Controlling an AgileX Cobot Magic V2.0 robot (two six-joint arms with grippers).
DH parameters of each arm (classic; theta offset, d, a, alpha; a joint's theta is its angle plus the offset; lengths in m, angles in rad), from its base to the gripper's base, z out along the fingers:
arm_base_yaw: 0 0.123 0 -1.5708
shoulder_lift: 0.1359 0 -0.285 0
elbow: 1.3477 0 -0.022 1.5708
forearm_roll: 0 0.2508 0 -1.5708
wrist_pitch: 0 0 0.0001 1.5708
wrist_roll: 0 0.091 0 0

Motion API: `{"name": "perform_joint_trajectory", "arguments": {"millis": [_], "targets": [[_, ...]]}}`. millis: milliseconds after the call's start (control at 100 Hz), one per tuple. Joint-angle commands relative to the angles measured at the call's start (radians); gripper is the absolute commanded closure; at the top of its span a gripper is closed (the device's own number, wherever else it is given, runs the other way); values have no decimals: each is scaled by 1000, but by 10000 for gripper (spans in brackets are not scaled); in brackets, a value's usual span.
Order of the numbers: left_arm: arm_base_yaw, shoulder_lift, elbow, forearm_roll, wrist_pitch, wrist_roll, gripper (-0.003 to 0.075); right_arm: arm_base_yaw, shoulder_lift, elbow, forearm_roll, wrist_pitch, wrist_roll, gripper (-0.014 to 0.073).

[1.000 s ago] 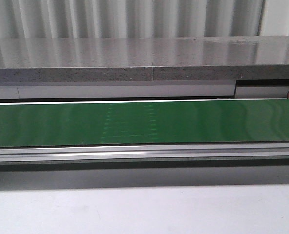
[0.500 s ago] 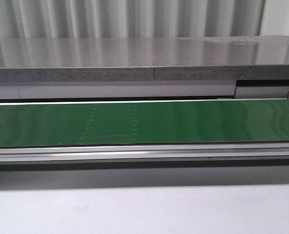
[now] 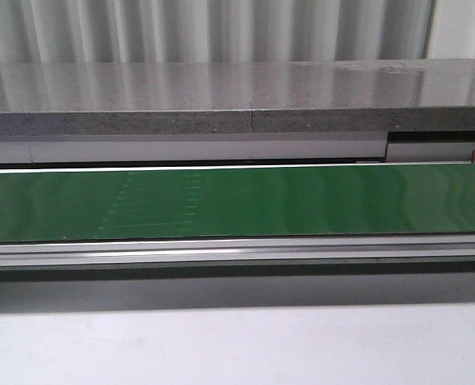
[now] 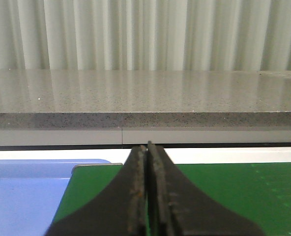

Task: Move button from right to left
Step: 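Close the right gripper on the yellow button's black body and lift, then place the yellow button onto the conveyor belt and release it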

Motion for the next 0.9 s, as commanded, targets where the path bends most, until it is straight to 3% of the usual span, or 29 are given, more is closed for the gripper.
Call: {"name": "perform_joint_trajectory", "arguments": {"millis": [0, 130, 280, 330, 650, 890], "targets": [[0, -37, 23, -6, -74, -9, 740, -4, -27, -27, 14, -31, -18, 53], [0, -37, 23, -6, -74, -9, 740, -2, 0, -27, 14, -29, -19, 86], [0, -37, 23, -6, -74, -9, 740, -1, 4, -27, 27, -29, -19, 326], [0, -37, 23, -6, -74, -9, 740, -1, 4, -33, 39, -23, -19, 363], [0, -37, 23, -6, -74, -9, 740, 11, -92, -139, 59, 164, -19, 366], [0, -37, 23, -6, -74, -9, 740, 133, -224, -138, 91, 199, -18, 366]]}}
